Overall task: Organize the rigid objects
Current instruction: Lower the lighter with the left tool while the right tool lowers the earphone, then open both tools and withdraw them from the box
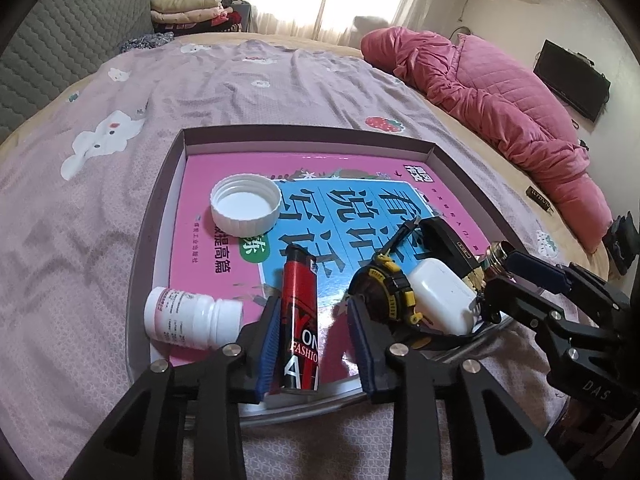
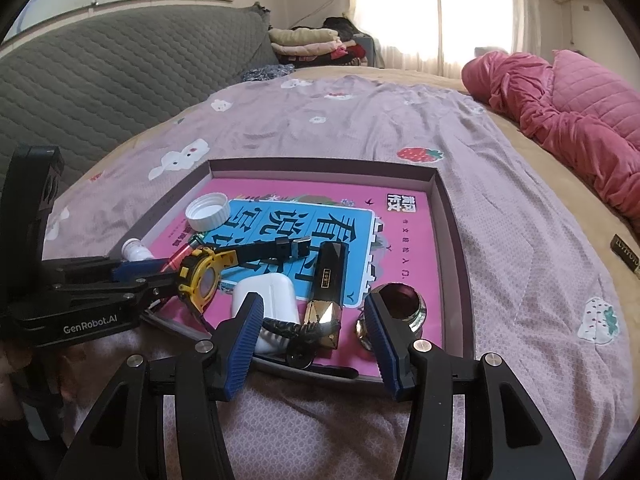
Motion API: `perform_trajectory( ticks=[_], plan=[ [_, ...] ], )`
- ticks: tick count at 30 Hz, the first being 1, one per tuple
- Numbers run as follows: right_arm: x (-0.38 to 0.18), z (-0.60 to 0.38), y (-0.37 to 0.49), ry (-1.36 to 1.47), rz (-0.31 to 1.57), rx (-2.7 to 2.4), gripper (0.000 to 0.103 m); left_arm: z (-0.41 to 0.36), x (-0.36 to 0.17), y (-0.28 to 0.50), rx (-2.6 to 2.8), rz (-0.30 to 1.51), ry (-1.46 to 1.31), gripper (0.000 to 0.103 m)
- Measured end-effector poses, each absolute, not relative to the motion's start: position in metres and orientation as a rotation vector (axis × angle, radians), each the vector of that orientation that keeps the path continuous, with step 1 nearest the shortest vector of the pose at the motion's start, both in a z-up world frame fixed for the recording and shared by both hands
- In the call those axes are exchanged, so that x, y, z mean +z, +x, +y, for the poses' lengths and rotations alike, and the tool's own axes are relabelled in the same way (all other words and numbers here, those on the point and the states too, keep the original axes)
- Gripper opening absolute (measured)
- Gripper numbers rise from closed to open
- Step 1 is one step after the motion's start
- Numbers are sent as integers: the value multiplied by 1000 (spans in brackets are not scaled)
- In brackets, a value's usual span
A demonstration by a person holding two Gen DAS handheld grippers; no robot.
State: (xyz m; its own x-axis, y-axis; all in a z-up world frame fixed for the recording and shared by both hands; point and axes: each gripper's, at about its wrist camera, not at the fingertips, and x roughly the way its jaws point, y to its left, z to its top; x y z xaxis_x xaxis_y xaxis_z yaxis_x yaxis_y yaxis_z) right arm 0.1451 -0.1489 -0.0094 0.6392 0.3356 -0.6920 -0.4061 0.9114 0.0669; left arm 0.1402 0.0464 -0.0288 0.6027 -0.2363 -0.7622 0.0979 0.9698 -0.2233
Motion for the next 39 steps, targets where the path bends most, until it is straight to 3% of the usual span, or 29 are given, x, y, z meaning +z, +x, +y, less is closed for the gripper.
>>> perform_trajectory(
  ticks=[4, 9, 14, 27, 39],
  plan=[
    [-9, -149, 145, -98, 766, 423, 54, 49, -24, 138, -194, 882, -177, 38],
    [-8, -150, 145, -98, 764, 420, 56, 55, -12, 133, -194, 825, -207, 56],
    [-7, -150, 144, -98, 755, 416, 64, 61, -1, 128, -192, 774, -234, 66],
    [12, -156, 127, -103, 660, 384, 71, 51, 28, 102, -136, 645, -132, 67],
    [16, -167, 101, -35, 696, 367, 74, 44, 31, 80, -92, 689, -114, 67]
  ],
)
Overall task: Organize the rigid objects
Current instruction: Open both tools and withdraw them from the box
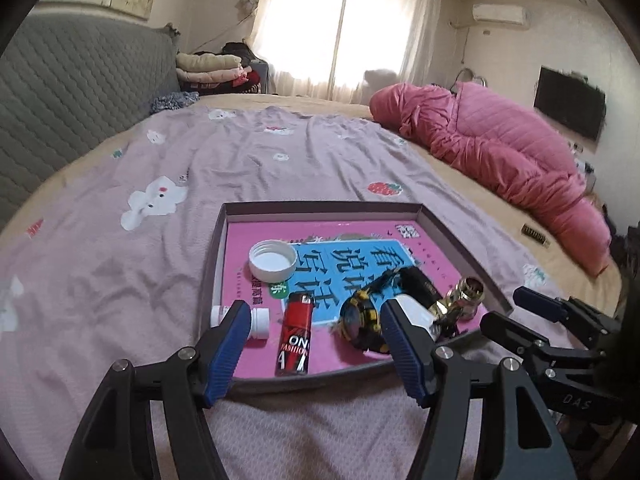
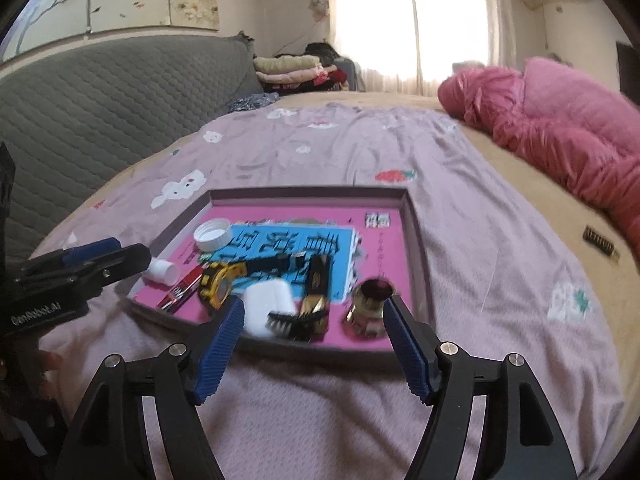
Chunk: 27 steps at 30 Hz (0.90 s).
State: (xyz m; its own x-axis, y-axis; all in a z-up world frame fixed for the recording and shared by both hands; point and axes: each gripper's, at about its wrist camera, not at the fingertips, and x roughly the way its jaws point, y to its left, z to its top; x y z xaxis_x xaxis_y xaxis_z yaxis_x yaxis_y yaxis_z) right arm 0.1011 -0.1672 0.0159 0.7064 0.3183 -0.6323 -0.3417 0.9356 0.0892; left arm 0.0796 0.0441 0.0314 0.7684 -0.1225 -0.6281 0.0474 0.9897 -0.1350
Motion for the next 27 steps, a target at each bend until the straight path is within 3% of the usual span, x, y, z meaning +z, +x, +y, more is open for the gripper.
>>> perform_trajectory(
  ticks=[27],
  plan=[
    [28, -188, 27, 20, 765, 360, 74, 18, 39, 8, -11, 795, -77, 67]
  ],
)
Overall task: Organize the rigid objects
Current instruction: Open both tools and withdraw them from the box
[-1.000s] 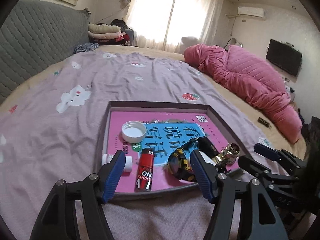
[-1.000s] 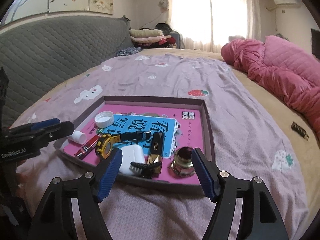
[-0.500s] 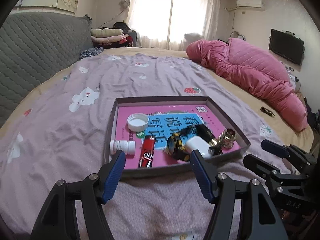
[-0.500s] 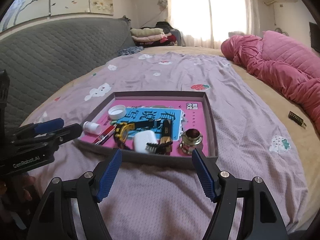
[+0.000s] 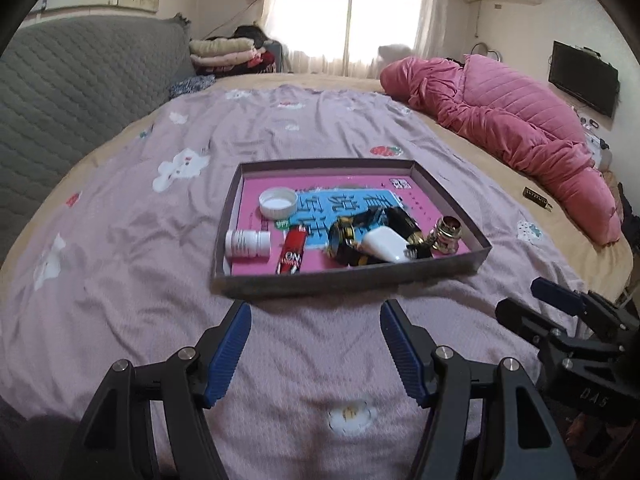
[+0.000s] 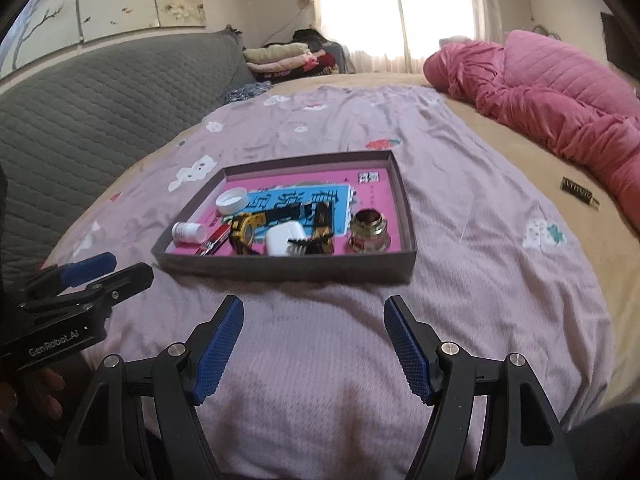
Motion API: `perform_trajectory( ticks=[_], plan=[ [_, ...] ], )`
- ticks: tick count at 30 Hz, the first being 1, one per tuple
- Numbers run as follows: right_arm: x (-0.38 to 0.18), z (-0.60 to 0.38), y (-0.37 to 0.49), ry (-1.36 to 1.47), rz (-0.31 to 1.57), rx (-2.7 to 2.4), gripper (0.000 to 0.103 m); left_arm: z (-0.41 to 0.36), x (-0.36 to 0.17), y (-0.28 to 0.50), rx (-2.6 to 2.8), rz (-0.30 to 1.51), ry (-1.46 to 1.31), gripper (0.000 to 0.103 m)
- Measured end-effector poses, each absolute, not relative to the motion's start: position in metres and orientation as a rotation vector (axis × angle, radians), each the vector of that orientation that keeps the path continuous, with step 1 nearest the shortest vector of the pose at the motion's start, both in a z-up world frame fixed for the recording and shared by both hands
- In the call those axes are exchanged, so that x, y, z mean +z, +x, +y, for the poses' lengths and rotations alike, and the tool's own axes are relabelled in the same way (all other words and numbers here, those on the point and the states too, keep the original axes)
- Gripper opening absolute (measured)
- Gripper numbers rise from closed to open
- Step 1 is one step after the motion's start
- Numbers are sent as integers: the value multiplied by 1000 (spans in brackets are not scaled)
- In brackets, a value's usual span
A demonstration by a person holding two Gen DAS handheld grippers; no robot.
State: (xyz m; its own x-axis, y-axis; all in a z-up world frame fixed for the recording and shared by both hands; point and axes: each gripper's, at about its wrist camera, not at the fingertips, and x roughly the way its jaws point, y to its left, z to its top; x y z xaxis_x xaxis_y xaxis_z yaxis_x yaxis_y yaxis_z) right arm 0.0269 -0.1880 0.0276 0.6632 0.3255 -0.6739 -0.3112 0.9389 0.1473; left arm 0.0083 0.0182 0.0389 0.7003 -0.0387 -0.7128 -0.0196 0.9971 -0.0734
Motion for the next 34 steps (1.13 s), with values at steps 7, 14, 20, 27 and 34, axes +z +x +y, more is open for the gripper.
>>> perform_trajectory(
  ticks=[7, 14, 20, 27, 34],
  plan=[
    [30, -178, 14, -19, 759, 388, 74, 19, 37, -2, 0, 829, -102, 67],
    [27, -171, 13, -50, 763, 405, 74, 14, 32, -3, -6, 854, -95, 67],
    [24, -170, 14, -59, 775, 409, 74, 11, 31, -3, -18, 855, -89, 66],
    [22, -169, 15, -59, 780, 412, 74, 9, 32, -5, -29, 851, -88, 66],
    [15, -169, 20, -34, 806, 413, 74, 10, 22, 0, -35, 900, -106, 66]
  ],
)
